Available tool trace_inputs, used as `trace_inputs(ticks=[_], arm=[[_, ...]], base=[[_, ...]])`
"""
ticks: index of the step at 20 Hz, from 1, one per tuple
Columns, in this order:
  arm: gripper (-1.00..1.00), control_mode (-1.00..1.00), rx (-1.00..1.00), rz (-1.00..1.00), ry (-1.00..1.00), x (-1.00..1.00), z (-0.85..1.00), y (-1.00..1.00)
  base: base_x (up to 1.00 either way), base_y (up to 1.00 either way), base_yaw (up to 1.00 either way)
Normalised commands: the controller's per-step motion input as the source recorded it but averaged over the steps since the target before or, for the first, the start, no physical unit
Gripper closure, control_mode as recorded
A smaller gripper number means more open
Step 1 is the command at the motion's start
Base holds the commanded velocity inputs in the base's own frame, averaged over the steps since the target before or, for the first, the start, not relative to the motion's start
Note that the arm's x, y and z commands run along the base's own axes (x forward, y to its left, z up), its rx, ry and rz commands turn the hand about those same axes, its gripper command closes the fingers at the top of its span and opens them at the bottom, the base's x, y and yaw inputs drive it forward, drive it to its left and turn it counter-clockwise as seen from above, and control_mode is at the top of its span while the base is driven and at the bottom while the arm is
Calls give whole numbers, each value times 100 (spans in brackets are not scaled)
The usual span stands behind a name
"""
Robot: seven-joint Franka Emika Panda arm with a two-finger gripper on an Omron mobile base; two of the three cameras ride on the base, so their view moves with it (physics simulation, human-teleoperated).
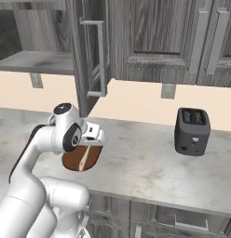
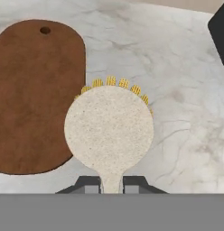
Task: Grab the spray bottle from the cabinet, then place it next to the cutting board for sanitizing. Then grab the dish brush from the countertop next to the sink and place it next to the cutting board.
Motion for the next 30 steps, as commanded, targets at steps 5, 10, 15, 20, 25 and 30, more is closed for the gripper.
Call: trace_inputs(ticks=[5,10,15,20,25,30], arm=[[100,-100,-5,-1,5,31,-46,-5],[100,-100,-3,-1,4,30,-30,-5],[100,-100,1,-1,0,9,-8,-9],[100,-100,6,0,0,0,-11,-20],[100,-100,2,0,0,0,-28,-12],[100,-100,0,0,0,4,-39,-1]], base=[[0,0,0],[0,0,0],[0,0,0],[0,0,0],[0,0,0],[0,0,0]])
